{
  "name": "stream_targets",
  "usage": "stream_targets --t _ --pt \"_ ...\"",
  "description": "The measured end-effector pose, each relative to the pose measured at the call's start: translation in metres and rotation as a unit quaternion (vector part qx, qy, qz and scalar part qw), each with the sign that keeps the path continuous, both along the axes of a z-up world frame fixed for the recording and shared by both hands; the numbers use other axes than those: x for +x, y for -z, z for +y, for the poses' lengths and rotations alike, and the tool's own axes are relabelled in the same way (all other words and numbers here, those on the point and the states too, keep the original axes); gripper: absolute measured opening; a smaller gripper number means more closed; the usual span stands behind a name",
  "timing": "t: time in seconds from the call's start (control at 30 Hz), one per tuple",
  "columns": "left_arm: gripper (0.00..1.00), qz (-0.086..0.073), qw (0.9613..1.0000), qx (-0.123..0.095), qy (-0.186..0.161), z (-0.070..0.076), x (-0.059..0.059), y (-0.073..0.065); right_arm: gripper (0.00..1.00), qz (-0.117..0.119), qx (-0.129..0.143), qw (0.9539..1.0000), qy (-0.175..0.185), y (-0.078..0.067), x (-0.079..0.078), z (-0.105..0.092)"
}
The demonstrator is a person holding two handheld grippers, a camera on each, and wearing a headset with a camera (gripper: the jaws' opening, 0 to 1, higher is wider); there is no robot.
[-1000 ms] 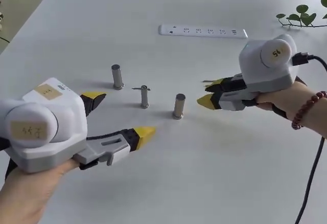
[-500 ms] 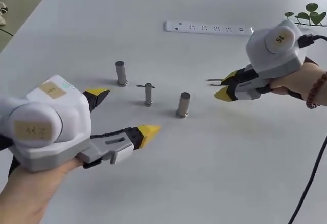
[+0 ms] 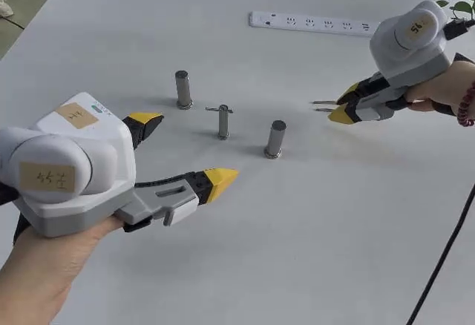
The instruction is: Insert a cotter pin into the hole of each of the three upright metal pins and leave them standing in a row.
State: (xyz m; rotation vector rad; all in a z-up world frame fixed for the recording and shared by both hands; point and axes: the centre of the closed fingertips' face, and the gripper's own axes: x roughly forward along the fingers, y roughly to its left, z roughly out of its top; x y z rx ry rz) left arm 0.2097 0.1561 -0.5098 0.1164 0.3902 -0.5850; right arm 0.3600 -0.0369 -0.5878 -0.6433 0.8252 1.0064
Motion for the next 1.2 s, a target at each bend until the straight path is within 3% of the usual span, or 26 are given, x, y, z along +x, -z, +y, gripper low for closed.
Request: stream_targets --t 0.23,0.43,0.63,1.2 --pt "0.70 0.002 1.0000 -0.001 -0.002 0.002 0.001 0.002 0.14 0.004 -0.025 0.9996 -0.013 0.006 0.012 -0.007" --pt "0.68 0.005 1.0000 -0.001 -0.003 0.004 0.001 0.004 0.11 0.019 -0.047 0.9982 -0.031 0.016 0.013 -0.014" --pt "0.68 0.005 1.0000 -0.003 -0.005 0.005 0.001 0.004 0.08 0.022 -0.062 0.9966 -0.049 0.017 0.012 -0.015" --pt "0.68 0.008 0.9999 -0.004 -0.011 0.008 0.002 0.005 0.03 0.043 -0.126 0.9828 -0.128 0.024 0.012 -0.017"
